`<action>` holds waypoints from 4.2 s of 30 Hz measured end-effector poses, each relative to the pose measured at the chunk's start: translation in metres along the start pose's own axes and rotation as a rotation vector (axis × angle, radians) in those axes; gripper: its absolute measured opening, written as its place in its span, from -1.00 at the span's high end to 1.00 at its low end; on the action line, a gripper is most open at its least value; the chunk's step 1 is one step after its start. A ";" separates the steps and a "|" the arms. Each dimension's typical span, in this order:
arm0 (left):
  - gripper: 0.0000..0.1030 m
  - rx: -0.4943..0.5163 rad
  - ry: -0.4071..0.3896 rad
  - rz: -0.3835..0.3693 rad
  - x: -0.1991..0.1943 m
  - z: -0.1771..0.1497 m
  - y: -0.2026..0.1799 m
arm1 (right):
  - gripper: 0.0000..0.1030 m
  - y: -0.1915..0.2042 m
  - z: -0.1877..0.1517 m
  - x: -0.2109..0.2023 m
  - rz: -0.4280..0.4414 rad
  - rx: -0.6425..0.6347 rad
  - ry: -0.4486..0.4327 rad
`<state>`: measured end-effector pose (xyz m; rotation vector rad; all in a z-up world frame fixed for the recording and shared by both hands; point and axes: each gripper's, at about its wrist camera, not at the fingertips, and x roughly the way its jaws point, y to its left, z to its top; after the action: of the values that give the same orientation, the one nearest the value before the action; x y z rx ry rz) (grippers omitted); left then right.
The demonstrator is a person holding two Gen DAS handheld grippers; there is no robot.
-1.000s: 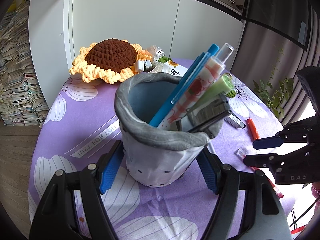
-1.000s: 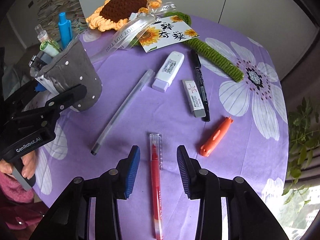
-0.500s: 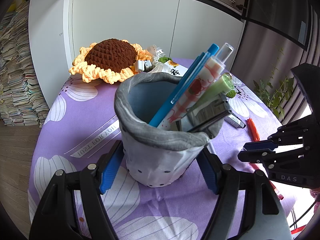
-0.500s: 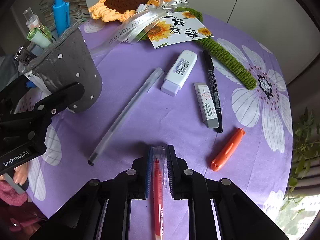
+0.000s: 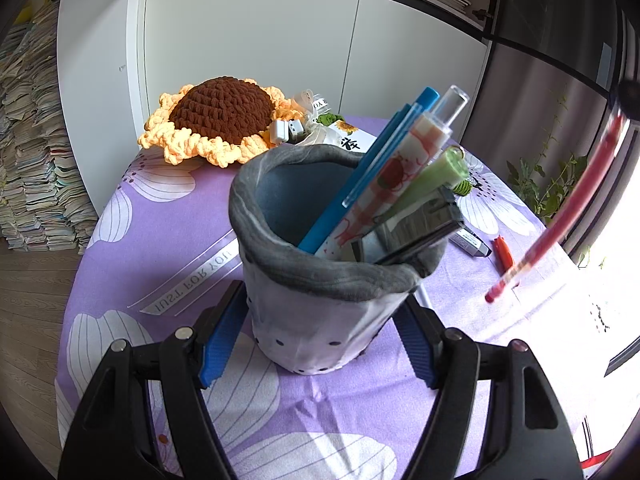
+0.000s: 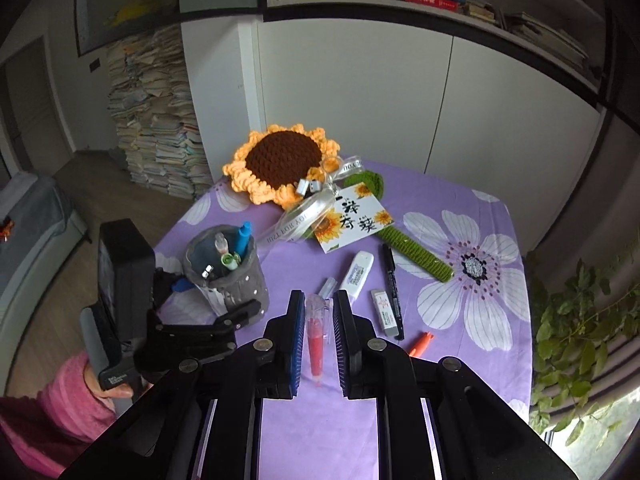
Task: Organize stationery
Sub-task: 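Lift the red gel pen with the right gripper into the pen holder, then move the right gripper over the clear gel pen, then close the right gripper on the clear gel pen, then lift the clear gel pen with the right gripper into the pen holder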
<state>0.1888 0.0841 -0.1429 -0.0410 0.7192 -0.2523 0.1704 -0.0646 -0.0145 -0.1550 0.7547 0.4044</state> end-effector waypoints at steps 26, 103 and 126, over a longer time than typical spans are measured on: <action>-0.40 -0.001 0.001 -0.001 -0.001 0.000 0.000 | 0.71 0.035 0.062 0.069 0.213 0.014 0.019; -0.41 -0.003 0.003 -0.003 -0.001 0.000 0.000 | 0.43 -0.024 -0.059 0.110 0.015 -0.017 0.361; -0.41 -0.003 0.004 -0.003 -0.001 0.000 0.000 | 0.74 -0.024 -0.031 0.090 -0.020 -0.017 0.252</action>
<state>0.1878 0.0844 -0.1424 -0.0448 0.7231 -0.2537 0.2196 -0.0686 -0.0995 -0.2323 0.9974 0.3760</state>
